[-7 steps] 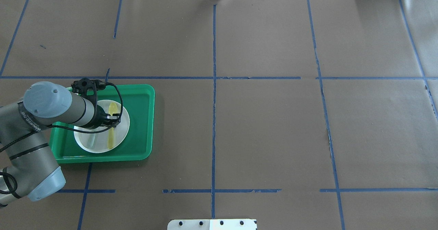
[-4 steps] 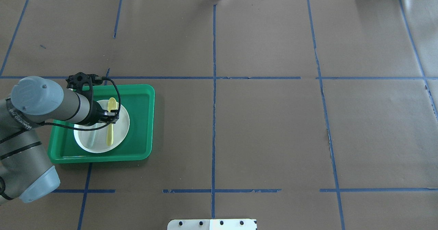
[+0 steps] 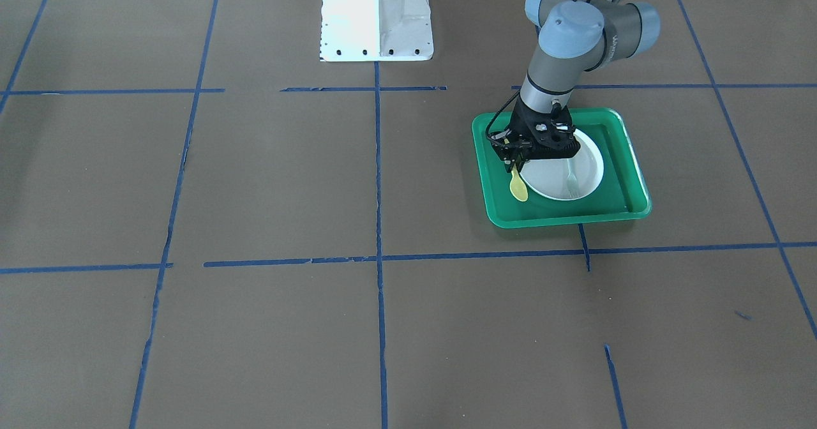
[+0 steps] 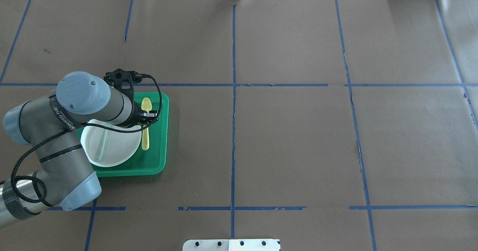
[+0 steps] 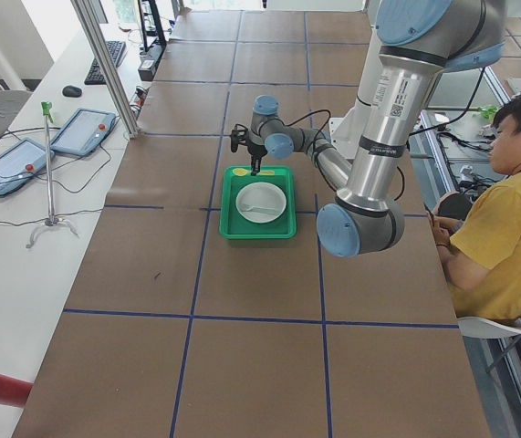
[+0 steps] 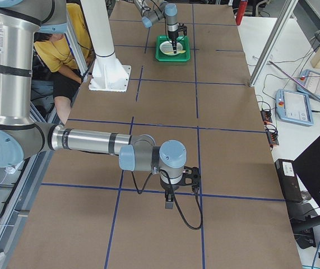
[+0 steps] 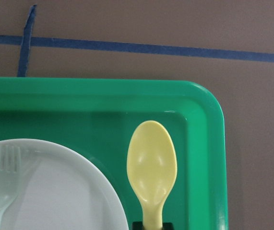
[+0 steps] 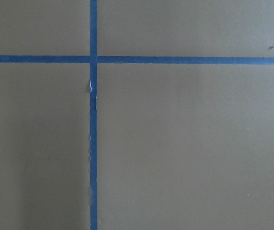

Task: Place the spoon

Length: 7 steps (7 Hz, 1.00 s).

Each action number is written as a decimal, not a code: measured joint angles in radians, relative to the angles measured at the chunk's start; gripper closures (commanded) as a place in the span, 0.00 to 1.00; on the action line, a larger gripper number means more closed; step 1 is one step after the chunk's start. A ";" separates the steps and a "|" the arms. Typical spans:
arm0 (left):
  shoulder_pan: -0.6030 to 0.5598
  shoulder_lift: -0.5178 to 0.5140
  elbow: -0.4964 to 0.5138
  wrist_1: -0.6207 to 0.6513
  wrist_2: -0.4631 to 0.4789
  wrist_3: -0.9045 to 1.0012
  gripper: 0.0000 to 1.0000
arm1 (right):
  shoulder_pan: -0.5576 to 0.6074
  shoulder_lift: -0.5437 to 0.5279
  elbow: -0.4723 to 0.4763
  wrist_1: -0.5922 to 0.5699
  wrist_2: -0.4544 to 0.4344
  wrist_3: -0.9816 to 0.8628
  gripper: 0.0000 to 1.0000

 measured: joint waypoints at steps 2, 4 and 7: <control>0.018 -0.005 0.022 0.001 0.015 0.000 0.00 | 0.000 0.000 0.000 0.000 0.000 0.000 0.00; 0.018 0.000 0.009 0.003 0.011 0.001 0.00 | 0.000 0.000 0.000 0.000 0.000 -0.001 0.00; -0.128 0.089 -0.107 0.024 -0.112 0.203 0.00 | 0.000 0.000 0.000 0.001 0.000 0.000 0.00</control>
